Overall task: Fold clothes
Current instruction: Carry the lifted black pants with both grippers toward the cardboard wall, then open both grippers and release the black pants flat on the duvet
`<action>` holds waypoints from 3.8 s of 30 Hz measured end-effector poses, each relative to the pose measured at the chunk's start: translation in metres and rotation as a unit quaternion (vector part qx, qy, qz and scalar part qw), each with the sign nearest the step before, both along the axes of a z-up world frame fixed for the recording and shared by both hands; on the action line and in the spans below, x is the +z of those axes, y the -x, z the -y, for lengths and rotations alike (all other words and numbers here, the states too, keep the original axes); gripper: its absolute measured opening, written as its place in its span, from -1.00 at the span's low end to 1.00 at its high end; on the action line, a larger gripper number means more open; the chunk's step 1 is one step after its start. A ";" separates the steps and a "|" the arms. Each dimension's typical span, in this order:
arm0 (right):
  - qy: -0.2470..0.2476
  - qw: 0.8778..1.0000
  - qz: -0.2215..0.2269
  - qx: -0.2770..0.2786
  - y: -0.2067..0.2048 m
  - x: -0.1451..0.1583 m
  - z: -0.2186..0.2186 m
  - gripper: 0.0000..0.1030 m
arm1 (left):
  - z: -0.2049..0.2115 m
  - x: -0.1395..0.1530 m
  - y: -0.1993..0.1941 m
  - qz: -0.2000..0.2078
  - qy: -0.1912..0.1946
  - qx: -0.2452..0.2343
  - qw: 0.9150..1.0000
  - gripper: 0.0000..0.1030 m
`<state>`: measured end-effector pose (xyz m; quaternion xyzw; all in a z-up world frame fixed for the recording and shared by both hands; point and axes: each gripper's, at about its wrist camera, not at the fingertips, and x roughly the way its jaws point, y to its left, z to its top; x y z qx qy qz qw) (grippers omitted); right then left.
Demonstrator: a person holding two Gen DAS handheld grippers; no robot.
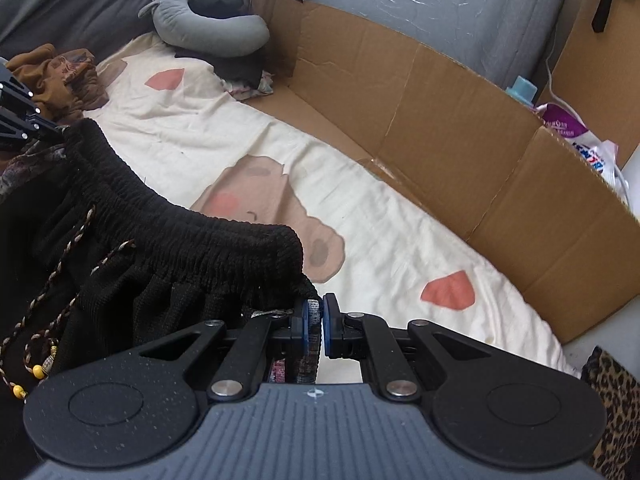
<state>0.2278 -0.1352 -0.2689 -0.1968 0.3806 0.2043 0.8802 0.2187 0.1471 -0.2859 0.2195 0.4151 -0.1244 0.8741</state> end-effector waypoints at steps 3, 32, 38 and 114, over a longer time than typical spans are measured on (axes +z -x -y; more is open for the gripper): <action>0.006 1.000 0.002 -0.002 -0.008 0.000 -0.002 -0.91 | 0.001 -0.003 -0.007 0.004 0.002 0.001 1.000 -0.95; 0.075 0.996 0.037 -0.009 -0.115 -0.018 -0.024 -0.91 | 0.015 -0.019 -0.114 0.033 -0.011 0.013 0.999 -0.95; 0.096 0.995 0.039 -0.008 -0.146 -0.022 -0.032 -0.91 | 0.014 -0.025 -0.141 0.033 -0.010 0.029 0.999 -0.95; -0.092 0.976 -0.031 -0.193 0.021 0.042 0.125 -0.48 | 0.092 0.038 0.008 -0.024 0.157 0.074 0.985 0.16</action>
